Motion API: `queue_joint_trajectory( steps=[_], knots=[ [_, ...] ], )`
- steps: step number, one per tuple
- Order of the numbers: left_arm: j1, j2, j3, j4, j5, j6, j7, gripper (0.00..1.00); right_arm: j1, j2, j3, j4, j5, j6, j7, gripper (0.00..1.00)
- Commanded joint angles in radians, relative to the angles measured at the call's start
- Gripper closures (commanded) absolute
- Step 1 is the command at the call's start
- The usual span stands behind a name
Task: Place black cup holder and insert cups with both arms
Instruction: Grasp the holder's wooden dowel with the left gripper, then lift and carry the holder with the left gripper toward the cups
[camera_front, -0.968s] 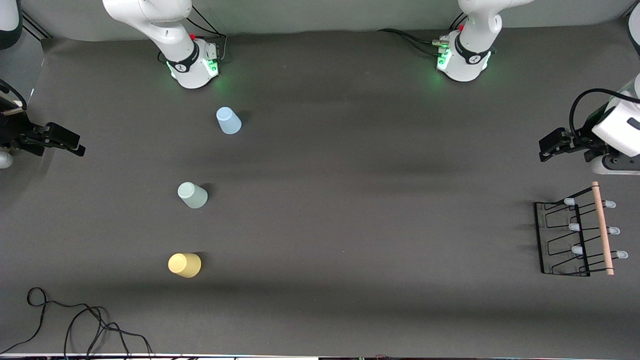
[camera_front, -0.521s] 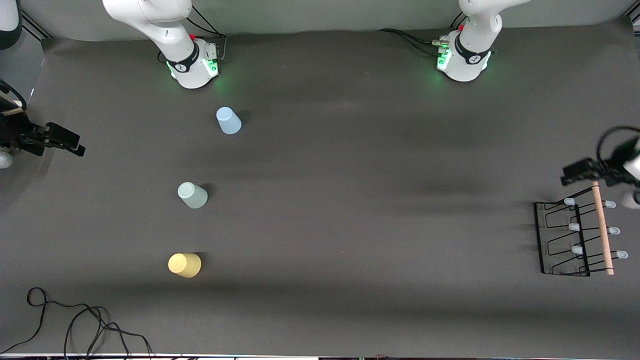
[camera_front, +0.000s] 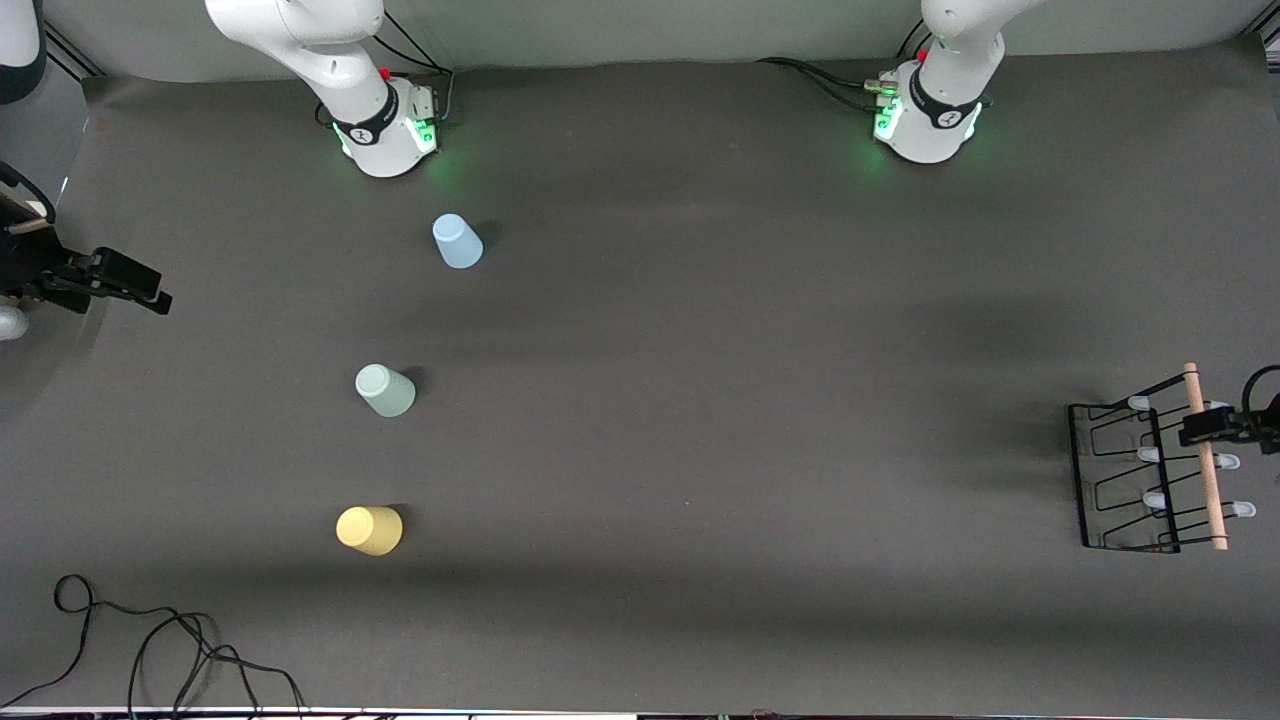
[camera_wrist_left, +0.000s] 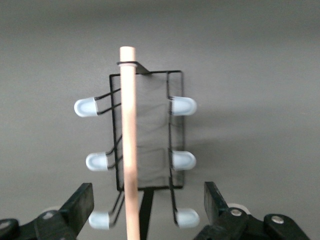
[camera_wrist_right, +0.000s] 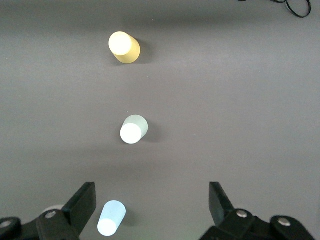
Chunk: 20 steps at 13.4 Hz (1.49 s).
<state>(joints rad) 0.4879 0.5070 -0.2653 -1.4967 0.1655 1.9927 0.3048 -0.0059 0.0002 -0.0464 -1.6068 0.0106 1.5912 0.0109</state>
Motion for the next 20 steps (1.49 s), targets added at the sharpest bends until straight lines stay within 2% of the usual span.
queue_joint_trajectory(
  steps=[1,2,3,4,6,7,8,9,10,13,17,20],
  knots=[
    [0.014,0.070,-0.009,0.033,0.023,0.037,0.025,0.01,0.009,0.012,-0.007,0.028,0.000,-0.010,0.009,0.00],
    [0.014,0.076,-0.003,0.027,0.023,0.040,0.033,0.04,0.009,0.012,-0.007,0.027,0.002,-0.010,0.009,0.00],
    [0.014,0.076,0.000,0.027,0.023,0.038,0.030,0.25,0.009,0.012,-0.007,0.028,0.002,-0.010,0.009,0.00],
    [0.012,0.076,0.001,0.029,0.025,0.035,0.033,0.35,0.009,0.012,-0.007,0.028,0.002,-0.010,0.011,0.00],
    [0.015,0.081,0.005,0.019,0.038,0.035,0.036,0.38,0.009,0.012,-0.007,0.028,0.002,-0.010,0.011,0.00],
    [0.015,0.087,0.005,0.018,0.057,0.038,0.036,0.50,0.009,0.012,-0.007,0.028,0.002,-0.010,0.011,0.00],
    [0.012,0.088,0.009,0.025,0.061,0.038,0.033,0.68,0.009,0.012,-0.007,0.028,0.002,-0.010,0.011,0.00],
    [0.012,0.088,0.011,0.024,0.062,0.040,0.034,0.90,0.009,0.012,-0.007,0.028,0.000,-0.010,0.009,0.00],
    [0.011,0.088,0.011,0.024,0.065,0.040,0.036,1.00,0.009,0.012,-0.007,0.028,0.002,-0.010,0.009,0.00],
    [-0.002,0.084,0.009,0.036,0.135,0.037,0.030,1.00,0.009,0.012,-0.007,0.028,0.002,-0.010,0.009,0.00],
    [-0.035,0.062,0.003,0.050,0.123,-0.001,0.011,1.00,0.010,0.012,-0.007,0.031,0.000,-0.010,0.012,0.00],
    [-0.099,0.022,-0.037,0.046,0.111,-0.075,-0.158,1.00,0.010,0.012,-0.007,0.031,0.000,-0.010,0.009,0.00]
  ],
)
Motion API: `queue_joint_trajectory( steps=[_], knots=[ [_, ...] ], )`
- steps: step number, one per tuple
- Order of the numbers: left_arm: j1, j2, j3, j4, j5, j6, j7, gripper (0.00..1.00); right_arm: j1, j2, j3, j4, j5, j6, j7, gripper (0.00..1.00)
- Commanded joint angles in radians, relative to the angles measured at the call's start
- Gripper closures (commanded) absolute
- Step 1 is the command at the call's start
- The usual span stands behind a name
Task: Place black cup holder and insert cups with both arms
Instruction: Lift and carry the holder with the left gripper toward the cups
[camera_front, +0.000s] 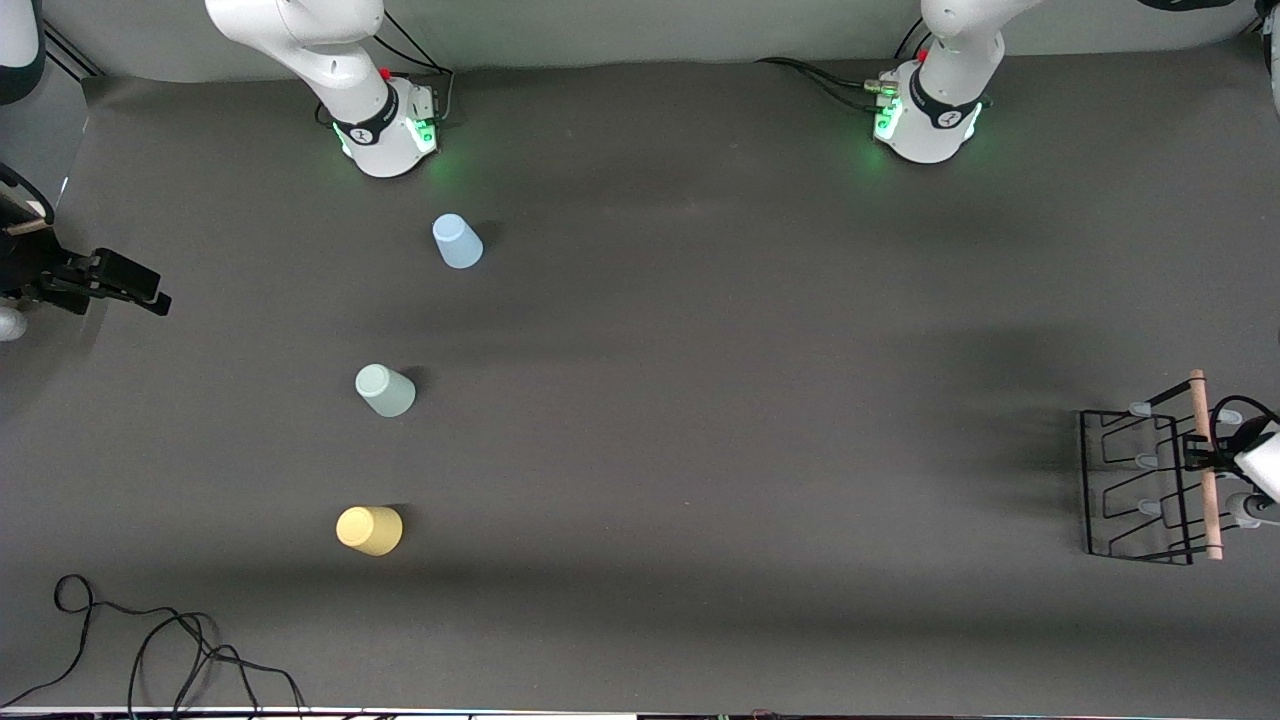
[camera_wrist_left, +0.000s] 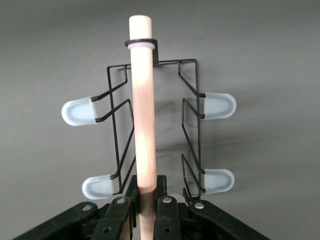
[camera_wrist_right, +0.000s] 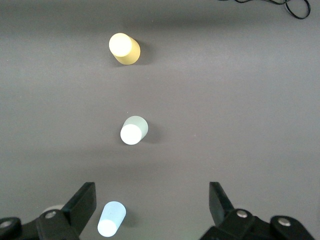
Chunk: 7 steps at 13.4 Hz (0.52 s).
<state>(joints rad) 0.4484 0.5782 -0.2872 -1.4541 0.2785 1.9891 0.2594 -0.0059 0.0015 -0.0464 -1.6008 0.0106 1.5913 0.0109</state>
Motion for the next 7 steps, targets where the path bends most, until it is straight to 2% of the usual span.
queue_joint_trajectory(
  steps=[1,7],
  knots=[
    [-0.098,-0.055,-0.016,0.001,-0.001,-0.084,-0.177,1.00,0.010,0.011,-0.007,0.024,0.000,-0.010,0.009,0.00],
    [-0.342,-0.077,-0.018,-0.018,-0.007,-0.127,-0.540,1.00,0.010,0.012,-0.007,0.022,0.000,-0.010,0.008,0.00]
  ],
)
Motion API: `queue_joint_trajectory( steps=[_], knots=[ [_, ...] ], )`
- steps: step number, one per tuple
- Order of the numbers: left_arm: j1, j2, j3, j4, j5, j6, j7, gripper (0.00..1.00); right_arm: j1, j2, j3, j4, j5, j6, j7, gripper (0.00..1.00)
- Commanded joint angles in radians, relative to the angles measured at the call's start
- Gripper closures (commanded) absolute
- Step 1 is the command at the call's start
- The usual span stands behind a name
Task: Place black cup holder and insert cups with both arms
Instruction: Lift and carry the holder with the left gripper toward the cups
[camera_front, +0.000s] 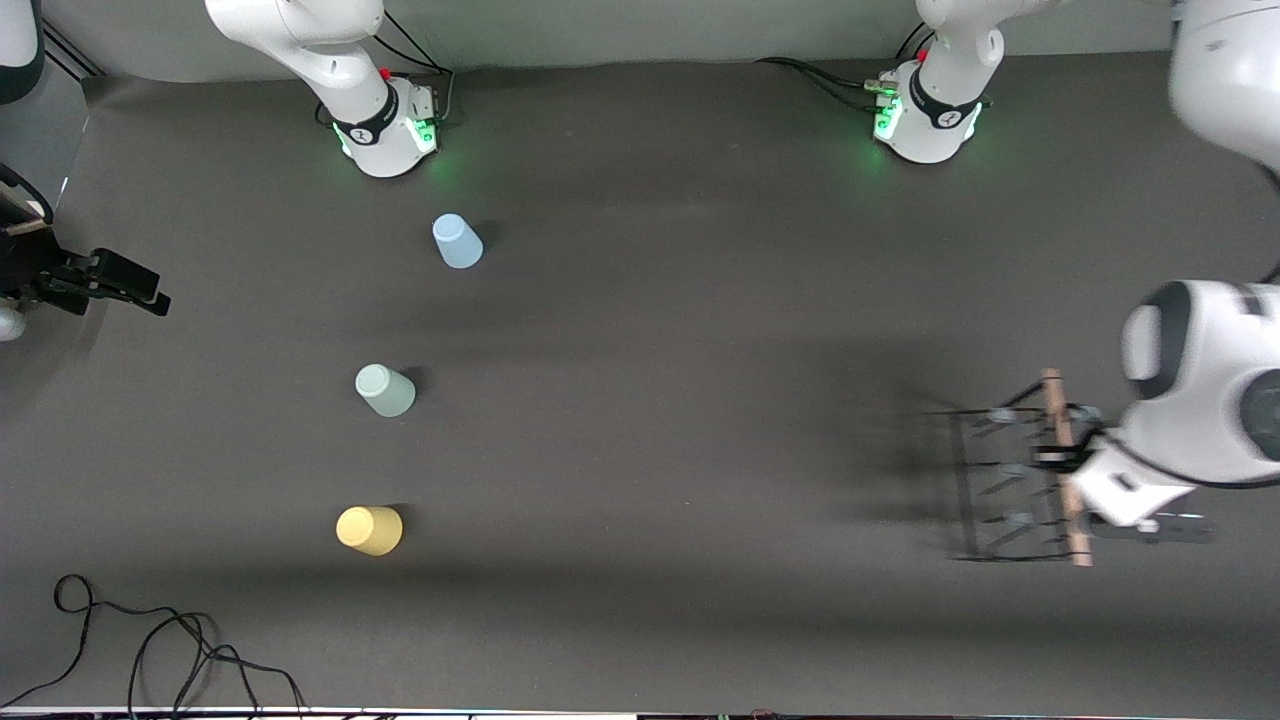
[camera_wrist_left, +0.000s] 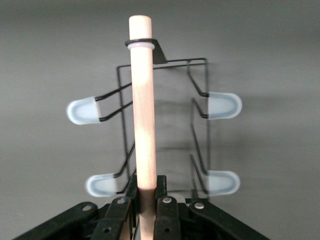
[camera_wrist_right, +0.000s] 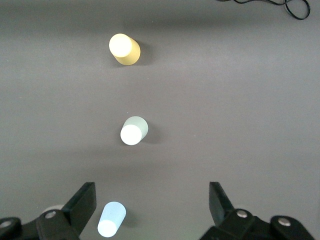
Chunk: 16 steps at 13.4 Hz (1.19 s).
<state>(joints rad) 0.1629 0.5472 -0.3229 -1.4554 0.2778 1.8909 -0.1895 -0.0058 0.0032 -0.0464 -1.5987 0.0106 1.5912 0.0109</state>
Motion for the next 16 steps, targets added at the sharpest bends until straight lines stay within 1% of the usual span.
queue_joint_trajectory(
  steps=[1,3,6,9,13,16],
  knots=[
    [-0.101,-0.046,0.018,-0.019,-0.006,-0.029,-0.153,1.00,0.010,0.012,-0.007,0.020,0.000,-0.010,0.008,0.00],
    [-0.184,-0.067,0.018,-0.029,-0.009,-0.030,-0.211,1.00,0.010,0.014,-0.007,0.022,0.002,-0.010,0.008,0.00],
    [-0.299,-0.095,0.016,-0.031,-0.063,-0.038,-0.379,1.00,0.010,0.014,-0.007,0.022,0.000,-0.010,0.008,0.00],
    [-0.409,-0.095,0.005,-0.023,-0.065,-0.036,-0.534,1.00,0.010,0.014,-0.007,0.022,0.000,-0.010,0.008,0.00],
    [-0.571,-0.082,0.004,-0.026,-0.065,-0.038,-0.691,1.00,0.012,0.014,-0.006,0.020,0.002,-0.010,0.009,0.00],
    [-0.632,-0.075,0.004,-0.033,-0.063,-0.041,-0.752,1.00,0.010,0.014,-0.006,0.022,0.002,-0.010,0.008,0.00]
  ],
)
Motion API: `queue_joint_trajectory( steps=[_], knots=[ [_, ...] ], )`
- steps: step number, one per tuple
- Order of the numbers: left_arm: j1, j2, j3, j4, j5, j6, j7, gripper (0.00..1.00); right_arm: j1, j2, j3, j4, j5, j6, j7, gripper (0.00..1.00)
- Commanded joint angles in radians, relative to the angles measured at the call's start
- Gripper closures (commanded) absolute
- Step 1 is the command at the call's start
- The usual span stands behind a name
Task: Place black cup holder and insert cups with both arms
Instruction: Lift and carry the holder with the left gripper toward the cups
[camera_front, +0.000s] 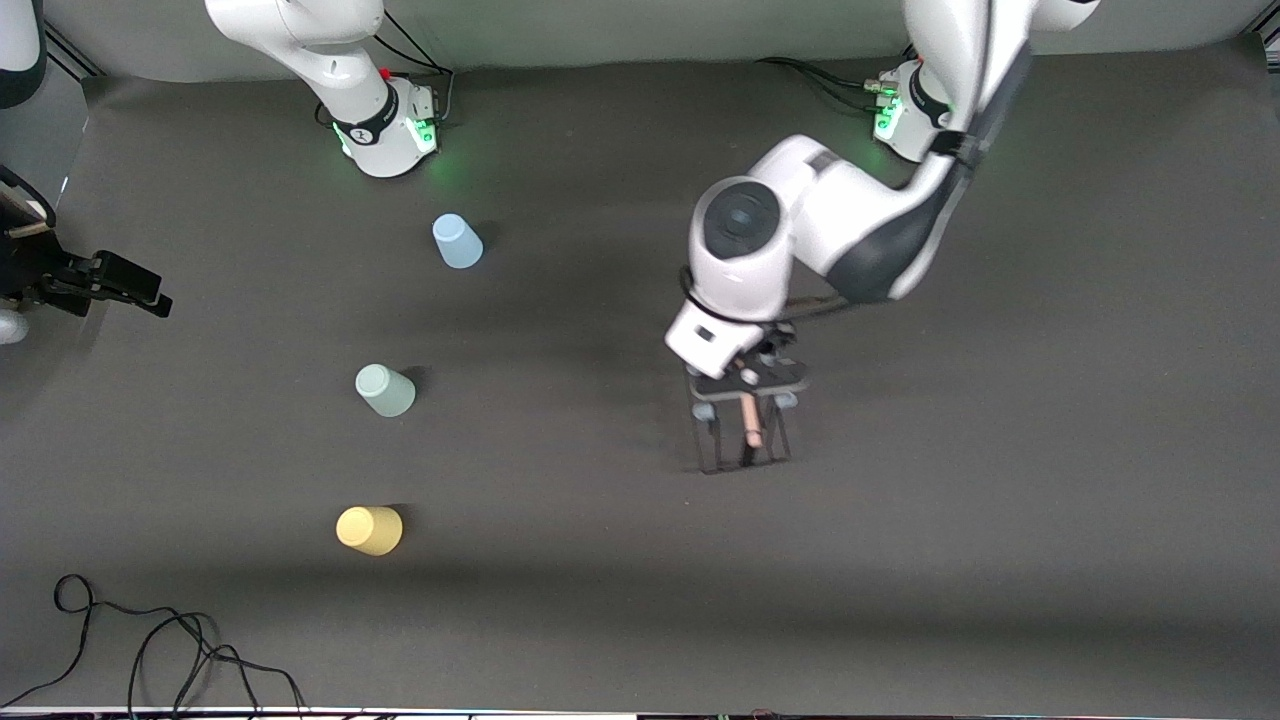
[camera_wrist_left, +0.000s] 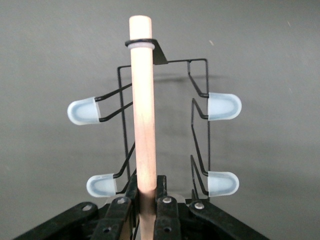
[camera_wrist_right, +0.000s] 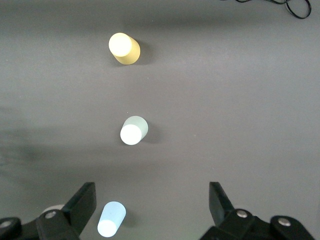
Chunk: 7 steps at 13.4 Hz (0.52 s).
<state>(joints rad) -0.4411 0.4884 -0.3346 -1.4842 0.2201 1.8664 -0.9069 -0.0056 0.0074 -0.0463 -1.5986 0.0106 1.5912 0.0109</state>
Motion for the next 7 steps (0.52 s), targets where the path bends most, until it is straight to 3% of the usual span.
queue_joint_trajectory(
  steps=[1,7],
  knots=[
    [-0.054,-0.004,0.016,-0.004,-0.007,-0.009,-0.055,1.00,0.010,0.009,-0.006,0.022,0.002,-0.010,0.008,0.00],
    [-0.107,0.022,0.016,0.005,-0.010,0.016,-0.110,1.00,0.010,0.009,-0.006,0.023,0.002,-0.010,0.008,0.00]
  ],
)
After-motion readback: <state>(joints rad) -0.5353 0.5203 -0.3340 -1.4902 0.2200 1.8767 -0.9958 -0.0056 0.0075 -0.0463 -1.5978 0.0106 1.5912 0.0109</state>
